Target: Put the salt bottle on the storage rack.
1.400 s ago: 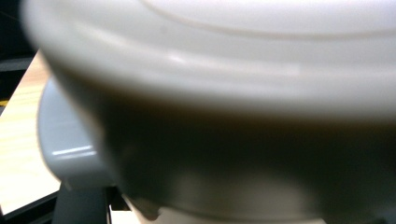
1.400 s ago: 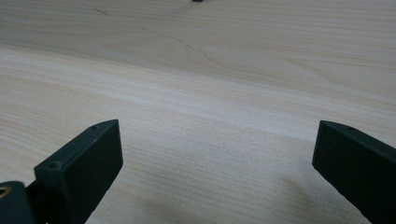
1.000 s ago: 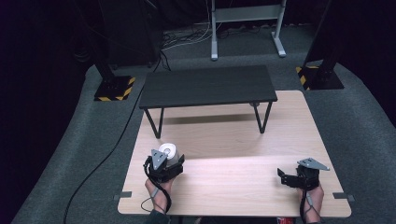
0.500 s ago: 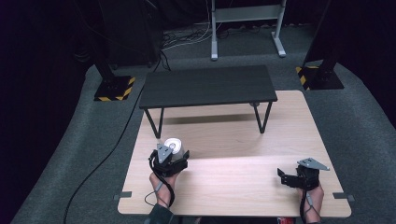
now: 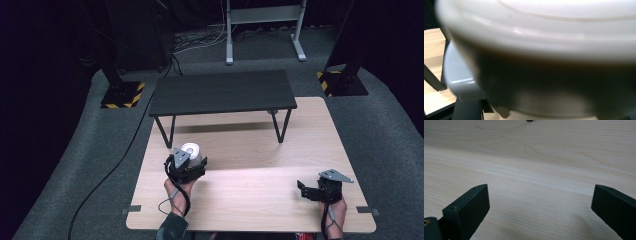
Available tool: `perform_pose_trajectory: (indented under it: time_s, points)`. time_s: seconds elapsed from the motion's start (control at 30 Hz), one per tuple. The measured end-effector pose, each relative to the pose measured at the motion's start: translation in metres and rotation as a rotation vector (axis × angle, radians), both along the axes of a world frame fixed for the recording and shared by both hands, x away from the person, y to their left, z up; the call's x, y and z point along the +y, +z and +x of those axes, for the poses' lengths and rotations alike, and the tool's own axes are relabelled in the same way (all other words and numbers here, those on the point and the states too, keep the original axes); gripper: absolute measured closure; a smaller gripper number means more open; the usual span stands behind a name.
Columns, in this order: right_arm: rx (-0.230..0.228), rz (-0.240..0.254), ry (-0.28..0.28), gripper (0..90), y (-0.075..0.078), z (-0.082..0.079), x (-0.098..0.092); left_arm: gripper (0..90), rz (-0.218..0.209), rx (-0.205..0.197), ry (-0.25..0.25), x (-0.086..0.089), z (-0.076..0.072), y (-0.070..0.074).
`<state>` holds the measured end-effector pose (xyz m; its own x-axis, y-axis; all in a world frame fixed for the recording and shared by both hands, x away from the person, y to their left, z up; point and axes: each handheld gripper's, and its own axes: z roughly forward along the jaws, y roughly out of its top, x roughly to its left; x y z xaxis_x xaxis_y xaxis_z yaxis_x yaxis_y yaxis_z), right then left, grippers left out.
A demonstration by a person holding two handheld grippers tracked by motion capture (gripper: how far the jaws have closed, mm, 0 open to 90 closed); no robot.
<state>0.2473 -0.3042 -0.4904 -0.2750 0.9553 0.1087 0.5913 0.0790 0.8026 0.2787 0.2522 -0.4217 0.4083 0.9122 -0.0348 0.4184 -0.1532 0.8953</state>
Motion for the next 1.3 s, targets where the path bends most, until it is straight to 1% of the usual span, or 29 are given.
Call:
perform_pose_trajectory:
  time_s: [0.2, 0.4, 0.47, 0.63, 0.7, 1.0, 1.3]
  points:
    - [0.000, 0.000, 0.001, 0.5, 0.000, 0.000, 0.000, 28.9, 0.003, 0.003, -0.009, -0.004, 0.006, 0.004]
    - [-0.001, 0.001, 0.002, 0.5, 0.000, 0.000, 0.000, 28.9, 0.015, 0.004, -0.032, -0.011, 0.014, 0.009]
    - [-0.001, 0.001, 0.003, 0.5, 0.000, 0.000, 0.000, 28.9, 0.010, 0.003, -0.031, -0.013, 0.015, 0.009]
    - [-0.002, 0.003, 0.002, 0.5, 0.000, 0.000, -0.001, 28.9, 0.027, 0.009, -0.051, -0.018, 0.024, 0.013]
    - [-0.001, 0.004, 0.002, 0.5, 0.000, 0.000, -0.001, 28.9, 0.024, 0.008, -0.052, -0.020, 0.025, 0.013]
    - [-0.002, 0.005, 0.005, 0.5, 0.000, 0.000, -0.001, 28.9, 0.035, 0.011, -0.079, -0.033, 0.039, 0.019]
    - [-0.004, 0.006, 0.008, 0.5, -0.001, 0.000, -0.002, 28.9, 0.036, 0.015, -0.095, -0.042, 0.050, 0.023]
